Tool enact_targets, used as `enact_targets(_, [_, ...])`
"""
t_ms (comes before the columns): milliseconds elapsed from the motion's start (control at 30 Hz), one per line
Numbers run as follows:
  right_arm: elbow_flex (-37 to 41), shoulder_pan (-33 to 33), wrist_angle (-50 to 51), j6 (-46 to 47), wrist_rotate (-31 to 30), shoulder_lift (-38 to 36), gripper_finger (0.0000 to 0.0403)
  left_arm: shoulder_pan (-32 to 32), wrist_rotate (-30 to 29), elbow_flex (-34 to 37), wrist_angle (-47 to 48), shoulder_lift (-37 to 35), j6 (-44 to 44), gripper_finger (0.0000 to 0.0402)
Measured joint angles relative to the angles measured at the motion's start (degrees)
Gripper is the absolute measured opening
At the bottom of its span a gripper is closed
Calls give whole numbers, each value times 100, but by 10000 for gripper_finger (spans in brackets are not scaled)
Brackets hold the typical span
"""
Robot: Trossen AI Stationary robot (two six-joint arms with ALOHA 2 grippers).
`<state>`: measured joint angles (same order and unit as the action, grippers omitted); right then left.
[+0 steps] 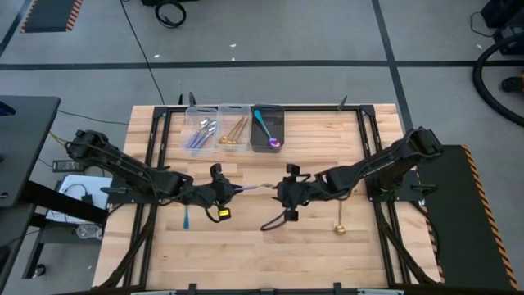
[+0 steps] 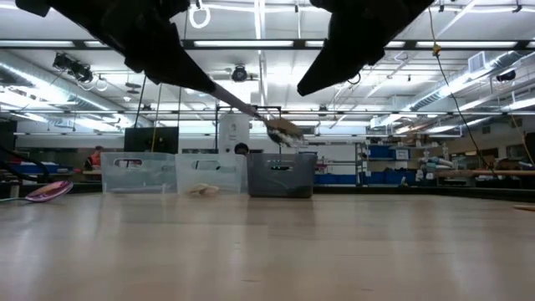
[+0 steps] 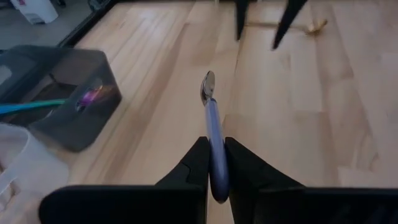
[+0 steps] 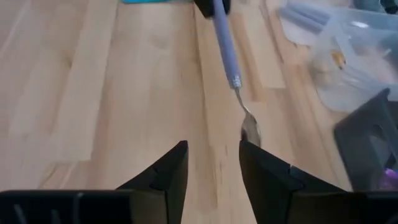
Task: Sort silverware by color (type)
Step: Put the violet spoon into the left transparent bin
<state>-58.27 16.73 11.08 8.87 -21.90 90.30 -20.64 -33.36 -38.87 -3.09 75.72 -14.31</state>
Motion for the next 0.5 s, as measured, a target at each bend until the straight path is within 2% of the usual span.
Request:
enact_targets(67, [193, 94, -333, 7, -213, 0, 152, 22, -2, 9, 27, 54, -4, 35])
enact_targets(167, [382, 226, -410, 191, -859, 0, 152, 52, -9, 31, -38, 173, -10, 35])
enact_targets(267, [430, 371, -341, 352, -1407, 0, 152, 69, -8, 331, -612, 202, -11, 35])
enact_targets(500, [454, 646, -421, 541, -1651, 0, 152, 322, -7, 1163, -1800, 22, -97, 35])
